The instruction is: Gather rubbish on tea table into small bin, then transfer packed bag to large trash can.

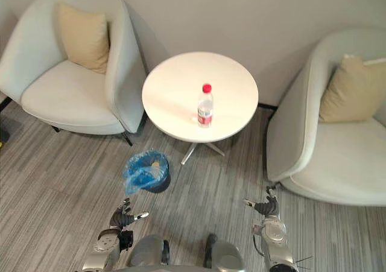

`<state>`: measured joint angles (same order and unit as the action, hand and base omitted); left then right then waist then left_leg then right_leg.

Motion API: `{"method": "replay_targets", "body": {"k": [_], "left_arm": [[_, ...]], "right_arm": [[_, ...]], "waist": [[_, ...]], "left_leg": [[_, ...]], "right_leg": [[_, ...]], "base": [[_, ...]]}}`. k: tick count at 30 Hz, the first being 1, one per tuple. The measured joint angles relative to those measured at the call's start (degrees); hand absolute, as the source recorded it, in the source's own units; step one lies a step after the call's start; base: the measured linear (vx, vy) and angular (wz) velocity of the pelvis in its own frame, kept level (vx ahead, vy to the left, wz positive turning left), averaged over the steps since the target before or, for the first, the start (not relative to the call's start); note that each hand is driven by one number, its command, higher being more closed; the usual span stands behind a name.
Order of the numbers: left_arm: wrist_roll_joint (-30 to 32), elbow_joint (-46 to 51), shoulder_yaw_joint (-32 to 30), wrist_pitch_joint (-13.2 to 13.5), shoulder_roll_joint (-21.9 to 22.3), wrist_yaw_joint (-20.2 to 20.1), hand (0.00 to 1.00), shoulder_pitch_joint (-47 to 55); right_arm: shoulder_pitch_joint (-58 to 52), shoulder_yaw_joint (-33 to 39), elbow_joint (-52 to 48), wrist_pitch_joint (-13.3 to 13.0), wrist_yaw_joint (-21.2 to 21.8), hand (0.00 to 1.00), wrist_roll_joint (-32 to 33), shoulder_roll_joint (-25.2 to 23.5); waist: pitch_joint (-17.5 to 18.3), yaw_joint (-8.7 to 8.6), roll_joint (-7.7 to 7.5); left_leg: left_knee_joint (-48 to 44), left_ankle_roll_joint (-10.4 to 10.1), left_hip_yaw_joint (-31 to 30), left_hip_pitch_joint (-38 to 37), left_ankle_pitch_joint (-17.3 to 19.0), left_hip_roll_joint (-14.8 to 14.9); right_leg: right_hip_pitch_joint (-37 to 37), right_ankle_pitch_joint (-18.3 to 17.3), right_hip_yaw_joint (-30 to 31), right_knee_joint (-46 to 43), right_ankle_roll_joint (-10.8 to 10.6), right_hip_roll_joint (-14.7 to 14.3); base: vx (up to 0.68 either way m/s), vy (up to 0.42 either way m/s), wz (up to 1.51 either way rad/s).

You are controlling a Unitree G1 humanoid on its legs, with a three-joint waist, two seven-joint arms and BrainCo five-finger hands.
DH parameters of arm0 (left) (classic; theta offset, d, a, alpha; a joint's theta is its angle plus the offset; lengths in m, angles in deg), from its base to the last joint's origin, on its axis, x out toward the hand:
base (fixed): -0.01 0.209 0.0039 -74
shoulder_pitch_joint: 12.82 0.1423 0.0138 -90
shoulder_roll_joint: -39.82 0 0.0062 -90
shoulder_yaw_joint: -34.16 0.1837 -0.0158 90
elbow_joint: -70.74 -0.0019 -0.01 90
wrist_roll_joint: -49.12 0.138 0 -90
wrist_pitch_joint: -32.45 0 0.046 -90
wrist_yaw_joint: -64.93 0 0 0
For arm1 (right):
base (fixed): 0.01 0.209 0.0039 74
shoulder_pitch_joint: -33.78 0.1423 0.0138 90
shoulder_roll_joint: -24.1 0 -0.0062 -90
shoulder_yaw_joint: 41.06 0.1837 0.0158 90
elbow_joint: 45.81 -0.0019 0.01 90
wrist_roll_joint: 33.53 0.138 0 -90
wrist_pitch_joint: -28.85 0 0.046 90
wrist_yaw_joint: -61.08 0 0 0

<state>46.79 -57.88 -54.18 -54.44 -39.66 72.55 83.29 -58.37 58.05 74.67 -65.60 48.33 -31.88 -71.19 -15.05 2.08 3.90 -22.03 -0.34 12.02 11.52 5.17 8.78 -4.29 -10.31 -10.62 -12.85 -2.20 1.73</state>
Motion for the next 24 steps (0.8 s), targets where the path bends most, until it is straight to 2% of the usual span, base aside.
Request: {"method": "replay_targets", "body": {"k": [2, 6, 8, 9, 10, 11, 12, 13, 14, 16, 18, 21, 24], "left_arm": [[0.85, -0.78, 0.00, -0.07, -0.52, 0.08, 0.00, -0.07], [0.85, -0.78, 0.07, -0.07, -0.47, 0.12, 0.00, 1.98], [0.87, -0.78, 0.66, -0.02, -1.09, 0.13, 0.00, 3.62], [0.92, -0.83, 0.93, -0.02, -1.60, 0.15, 0.00, 4.07], [0.95, -1.22, 1.19, -0.01, -2.14, 0.15, 0.00, 4.09], [0.97, -1.32, 1.16, 0.05, -2.48, 0.18, 0.00, 3.72], [0.95, -1.47, 1.17, 0.13, -2.55, 0.18, 0.00, 3.27], [0.95, -1.55, 1.17, 0.19, -2.78, 0.17, 0.00, 3.19], [1.00, -1.66, 1.23, 0.70, -3.02, 0.13, 0.00, 3.34], [1.27, -2.72, 1.26, 1.03, -1.69, 0.08, 0.00, 3.46], [2.02, -2.75, 1.18, 1.33, -1.23, 0.07, 0.00, 4.85], [2.04, -3.05, 1.22, 1.80, -1.24, -0.01, 0.00, 5.06], [2.06, -3.18, 1.76, 1.99, -1.22, -0.06, 0.00, 5.00]], "right_arm": [[-0.84, -0.03, -1.31, 0.09, -0.06, 0.00, -0.15, -0.64], [-0.52, -0.62, -5.90, -0.20, -1.12, 0.00, -2.07, -1.41], [-0.24, -1.25, -9.14, -0.39, -1.19, 0.00, -3.04, -2.62], [-0.36, -1.35, -9.84, -0.64, -1.23, 0.00, -3.67, -3.23], [-1.07, -1.43, -11.06, -0.88, -1.38, 0.00, -4.24, -3.75], [-1.27, -2.22, -12.12, -1.70, -1.68, 0.00, -4.56, -3.39], [-1.06, -2.45, -13.41, -1.80, -2.01, 0.00, -4.61, -3.25], [-1.07, -2.48, -14.10, -1.88, -2.20, 0.00, -4.61, -3.26], [-1.07, -2.79, -15.01, -2.06, -2.30, 0.00, -4.62, -3.27], [-0.30, -3.27, -15.20, -2.30, -2.21, 0.00, -4.74, -2.17], [1.86, -3.66, -15.19, -2.68, -2.16, 0.00, -6.02, -1.99], [3.12, -5.20, -15.20, -3.06, -2.17, 0.00, -6.31, -1.30], [3.74, -5.98, -15.10, -3.10, -2.16, 0.00, -6.30, -1.14]], "waist": [[0.01, 0.00, -2.14], [-0.18, 0.00, -2.78], [-0.66, -0.98, -3.67], [-0.59, -1.42, -3.95], [-0.21, -1.55, -4.42], [-0.21, -1.35, -4.30], [0.16, -1.37, -4.95], [0.18, -1.50, -4.97], [0.71, -1.36, -5.85], [1.33, -1.34, -4.10], [2.34, -1.11, -2.13], [2.55, -1.14, -1.80], [2.62, -1.19, -1.68]], "left_leg": [[3.63, 0.54, 0.50, -2.12, -0.49, -3.33], [6.44, 1.75, 2.52, -4.61, 0.47, -5.49], [8.63, 2.40, 2.65, -8.20, 1.69, -6.52], [9.05, 2.54, 2.10, -9.10, 1.85, -6.74], [9.48, 2.48, 1.54, -9.85, 2.06, -6.86], [9.87, 2.06, 1.06, -10.29, 1.77, -6.82], [9.83, 1.71, -0.13, -10.22, 1.53, -6.77], [9.71, 1.48, -0.46, -10.23, 1.39, -6.76], [9.08, 1.09, -1.40, -10.07, 1.45, -7.89], [9.58, 0.01, -3.74, -9.95, 1.24, -7.35], [11.82, -1.31, -4.87, -9.79, 0.37, -5.70], [13.32, -2.29, -6.10, -10.09, -0.29, -4.75], [14.26, -2.45, -7.35, -10.32, -0.82, -4.76]], "right_leg": [[0.30, -1.08, 0.29, -0.56, -1.44, 3.05], [3.10, -2.59, 3.38, -7.29, -3.21, 5.52], [8.31, -2.14, 6.27, -21.94, -4.94, 7.00], [9.81, -1.93, 7.53, -25.27, -5.28, 7.12], [10.63, -3.57, 9.51, -26.58, -4.29, 6.91], [11.98, -5.34, 10.87, -24.47, -3.61, 6.24], [12.72, -5.56, 11.42, -19.67, -3.07, 5.77], [12.71, -5.26, 12.12, -16.43, -2.88, 5.43], [12.43, 0.15, 12.76, -8.82, -2.42, 5.69], [11.61, 1.41, 11.90, -7.32, -2.86, 5.08], [9.92, 3.25, 10.20, -2.94, -1.63, 3.42], [7.94, 4.76, 8.77, 0.64, -1.03, 2.15], [6.70, 5.05, 7.40, 2.19, -1.03, 2.11]], "base": [[0.18, 0.051, 0.14], [0.12, 0.053, -0.22], [0.05, 0.047, -0.09], [0.07, 0.012, 0.20], [0.08, -0.016, 0.23], [0.12, -0.067, 0.37], [0.12, -0.082, 0.42], [0.13, -0.116, 0.61], [0.14, -0.129, 0.65], [0.15, -0.124, 0.42], [0.14, -0.111, 0.13], [0.09, -0.084, 0.15], [0.05, -0.050, 0.23]]}}
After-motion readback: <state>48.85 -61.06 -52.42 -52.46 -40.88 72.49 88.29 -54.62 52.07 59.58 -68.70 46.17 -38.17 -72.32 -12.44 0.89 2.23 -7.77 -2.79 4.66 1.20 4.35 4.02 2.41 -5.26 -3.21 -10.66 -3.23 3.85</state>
